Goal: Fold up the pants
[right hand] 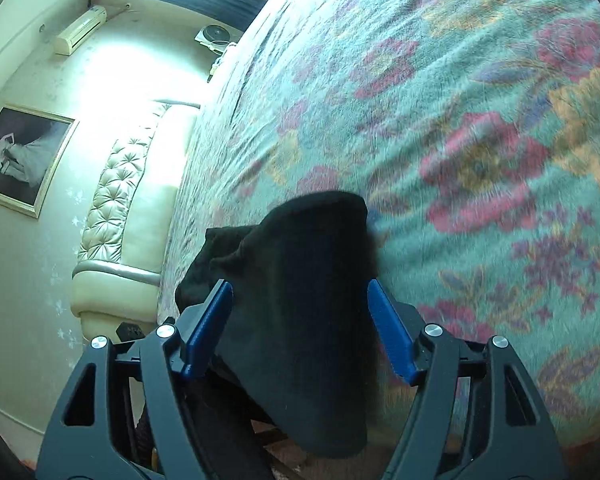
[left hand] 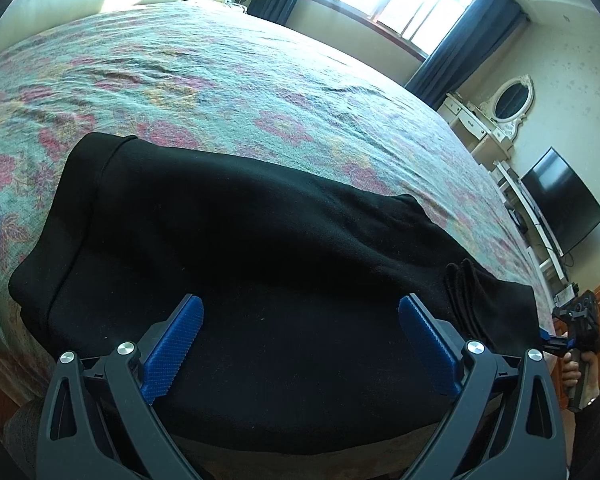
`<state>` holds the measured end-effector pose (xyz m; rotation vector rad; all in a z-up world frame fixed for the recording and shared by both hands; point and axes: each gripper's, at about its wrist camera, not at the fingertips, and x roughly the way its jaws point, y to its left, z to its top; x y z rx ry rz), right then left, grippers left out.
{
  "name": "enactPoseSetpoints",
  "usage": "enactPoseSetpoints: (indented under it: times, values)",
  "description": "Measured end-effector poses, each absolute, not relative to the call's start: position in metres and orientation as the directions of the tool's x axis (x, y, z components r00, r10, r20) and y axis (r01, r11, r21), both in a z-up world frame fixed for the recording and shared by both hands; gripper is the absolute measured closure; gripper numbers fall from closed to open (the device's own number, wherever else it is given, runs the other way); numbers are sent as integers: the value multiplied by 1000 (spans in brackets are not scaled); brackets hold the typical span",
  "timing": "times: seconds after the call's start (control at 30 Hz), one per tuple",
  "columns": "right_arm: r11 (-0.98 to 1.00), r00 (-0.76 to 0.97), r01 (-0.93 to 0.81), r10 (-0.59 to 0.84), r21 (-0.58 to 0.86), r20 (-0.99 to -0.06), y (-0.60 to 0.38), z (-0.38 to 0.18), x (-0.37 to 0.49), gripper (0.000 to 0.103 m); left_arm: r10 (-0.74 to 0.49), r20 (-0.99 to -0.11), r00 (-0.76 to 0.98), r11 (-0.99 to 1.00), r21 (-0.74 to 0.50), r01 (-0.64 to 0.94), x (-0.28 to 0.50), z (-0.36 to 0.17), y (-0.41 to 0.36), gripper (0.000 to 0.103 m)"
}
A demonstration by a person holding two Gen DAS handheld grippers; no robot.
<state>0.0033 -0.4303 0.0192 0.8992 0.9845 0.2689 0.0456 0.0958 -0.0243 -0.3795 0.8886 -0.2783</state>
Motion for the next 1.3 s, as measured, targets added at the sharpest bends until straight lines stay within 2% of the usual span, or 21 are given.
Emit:
enactPoseSetpoints:
  times: [0.13, 0.17, 0.2, 0.23, 0.27, 0.37, 0.43, 0.5, 0.57, 0.73, 0.83, 0.97, 1.03, 1.13, 1.3]
  values:
    - [623, 525, 224, 570, 749, -631, -425, 1, 40, 35, -366, -684, 631, 905, -420, 71, 34, -13, 111, 6]
    - [636, 516, 228, 563, 737, -645, -420, -2, 46, 42, -356, -682, 639, 910, -408, 70, 32, -10, 115, 6]
    - [663, 505, 227, 546, 714, -668, -416, -4, 51, 60, -348, -680, 645, 913, -401, 70, 29, -8, 119, 6]
    - [701, 488, 232, 516, 674, -704, -412, -5, 55, 67, -342, -679, 650, 915, -397, 67, 26, -7, 125, 6]
    - [709, 483, 233, 510, 665, -712, -411, -7, 56, 67, -337, -677, 654, 916, -396, 63, 26, -5, 130, 6]
    - [754, 472, 211, 480, 623, -740, -408, 2, 54, 63, -353, -664, 659, 895, -445, 31, 24, -8, 150, 6]
    - [829, 478, 191, 390, 526, -787, -403, 24, 55, 48, -377, -656, 654, 868, -496, 3, 25, -11, 162, 6]
    - [879, 522, 173, 301, 444, -798, -390, 51, 60, 38, -398, -647, 650, 848, -530, -8, 26, -14, 167, 6]
    - [889, 545, 108, 321, 445, -775, -369, 71, 76, 37, -429, -630, 647, 830, -557, 7, 28, -15, 167, 6]
    - [791, 369, -132, 599, 598, -711, -283, 63, 143, 34, -481, -605, 635, 838, -531, 129, 34, -8, 143, 6]
    - [768, 258, -178, 639, 615, -724, -229, 42, 192, 34, -508, -625, 593, 841, -508, 186, 40, -10, 128, 6]
    - [741, 145, -169, 671, 650, -727, -186, 13, 240, 34, -537, -665, 519, 822, -550, 146, 48, -30, 128, 6]
    - [749, 98, -169, 659, 641, -745, -173, 3, 251, 34, -564, -639, 523, 796, -589, 139, 47, -32, 133, 6]
    - [695, -3, -205, 704, 689, -710, -156, -4, 253, 34, -601, -608, 518, 755, -645, 120, 48, -37, 141, 6]
    - [672, -73, -208, 714, 711, -696, -149, -7, 253, 34, -612, -596, 520, 742, -660, 118, 44, -38, 142, 6]
